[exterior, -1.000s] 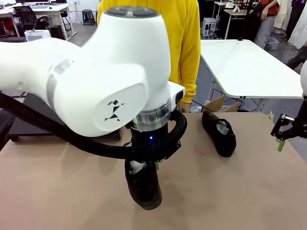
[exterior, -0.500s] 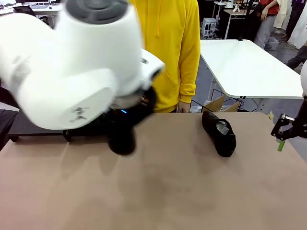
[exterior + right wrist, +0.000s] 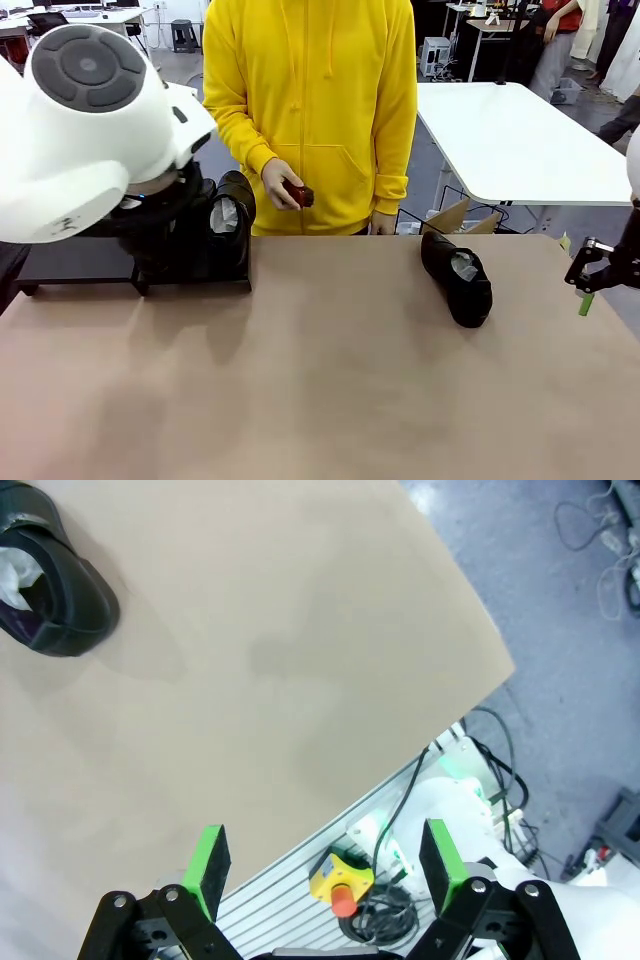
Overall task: Organize the shoes by placing them on the stand.
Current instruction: Place the Shoe from the middle of the table onto the Shoes Stand.
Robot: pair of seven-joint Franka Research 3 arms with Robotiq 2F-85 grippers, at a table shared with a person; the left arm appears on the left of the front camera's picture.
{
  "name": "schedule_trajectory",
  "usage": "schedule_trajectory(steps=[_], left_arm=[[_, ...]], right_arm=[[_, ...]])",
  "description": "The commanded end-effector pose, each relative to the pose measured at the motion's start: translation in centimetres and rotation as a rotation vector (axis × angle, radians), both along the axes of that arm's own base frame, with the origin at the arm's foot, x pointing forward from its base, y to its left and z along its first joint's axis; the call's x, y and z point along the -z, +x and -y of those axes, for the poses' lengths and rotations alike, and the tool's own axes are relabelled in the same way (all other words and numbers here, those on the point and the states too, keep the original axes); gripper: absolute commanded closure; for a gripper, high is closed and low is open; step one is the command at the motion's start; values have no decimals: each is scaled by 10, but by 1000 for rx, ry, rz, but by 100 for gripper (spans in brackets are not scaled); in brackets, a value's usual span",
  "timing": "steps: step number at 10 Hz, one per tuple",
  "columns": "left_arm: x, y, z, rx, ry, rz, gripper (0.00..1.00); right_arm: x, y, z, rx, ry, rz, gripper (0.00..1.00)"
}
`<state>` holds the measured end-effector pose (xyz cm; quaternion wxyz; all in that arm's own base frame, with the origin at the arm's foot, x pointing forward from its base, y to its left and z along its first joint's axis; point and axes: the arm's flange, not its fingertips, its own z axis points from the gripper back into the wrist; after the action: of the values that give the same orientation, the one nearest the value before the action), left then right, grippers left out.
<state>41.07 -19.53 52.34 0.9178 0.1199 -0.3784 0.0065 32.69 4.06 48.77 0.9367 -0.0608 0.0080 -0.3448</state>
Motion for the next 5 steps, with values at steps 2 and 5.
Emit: schedule_trajectory(steps=[2, 5], left_arm=[[-22, 4, -29, 74, 12, -29, 100], [-8, 7, -22, 29, 28, -16, 100]], right_arm=[[-1, 2, 1, -4, 2, 12, 0], [-1, 2, 1, -4, 2, 12, 0]])
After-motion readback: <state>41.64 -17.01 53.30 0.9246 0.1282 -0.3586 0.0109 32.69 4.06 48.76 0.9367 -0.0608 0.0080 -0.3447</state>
